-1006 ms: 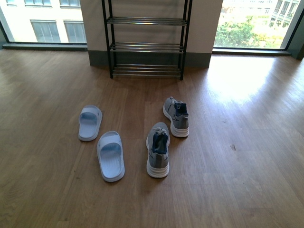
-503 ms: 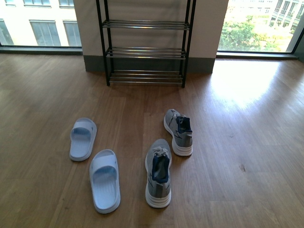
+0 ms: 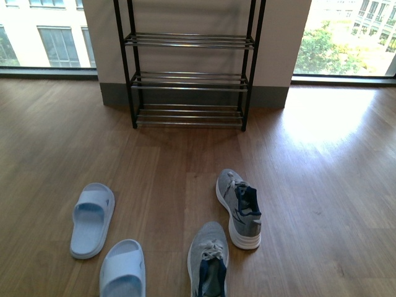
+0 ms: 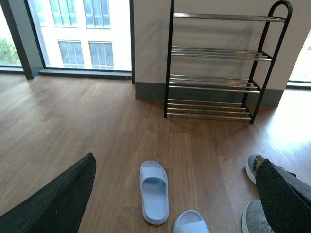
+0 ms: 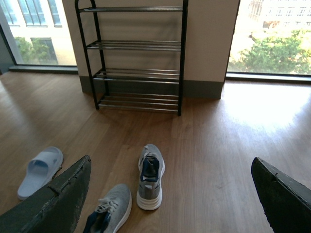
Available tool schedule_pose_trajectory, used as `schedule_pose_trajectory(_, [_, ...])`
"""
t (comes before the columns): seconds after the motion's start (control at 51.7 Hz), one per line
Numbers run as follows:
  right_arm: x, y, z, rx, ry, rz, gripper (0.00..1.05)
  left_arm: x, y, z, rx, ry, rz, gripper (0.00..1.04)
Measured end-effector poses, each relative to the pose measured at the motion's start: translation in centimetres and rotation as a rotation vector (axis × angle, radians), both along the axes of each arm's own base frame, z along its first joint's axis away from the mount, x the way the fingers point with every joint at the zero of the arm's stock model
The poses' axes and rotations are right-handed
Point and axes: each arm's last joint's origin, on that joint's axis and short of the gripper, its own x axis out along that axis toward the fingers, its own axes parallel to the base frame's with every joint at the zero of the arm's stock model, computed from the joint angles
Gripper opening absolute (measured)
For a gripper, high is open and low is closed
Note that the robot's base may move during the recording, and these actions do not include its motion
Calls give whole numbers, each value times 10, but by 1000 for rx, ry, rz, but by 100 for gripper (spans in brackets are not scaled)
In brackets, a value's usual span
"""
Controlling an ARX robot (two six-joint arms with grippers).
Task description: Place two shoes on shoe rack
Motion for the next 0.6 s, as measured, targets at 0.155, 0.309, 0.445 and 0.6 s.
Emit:
schedule_pose_trajectory(0.155, [0,0,0,0,0,0,96,0,0,0,0,0,0,95])
schedule_pose_trajectory(0.309, [0,0,0,0,0,0,96,0,0,0,0,0,0,95])
schedule_pose_trajectory(0.445, [0,0,0,0,0,0,96,0,0,0,0,0,0,95])
schedule_pose_trajectory(0.6, [0,0,0,0,0,1,96,0,0,0,0,0,0,95])
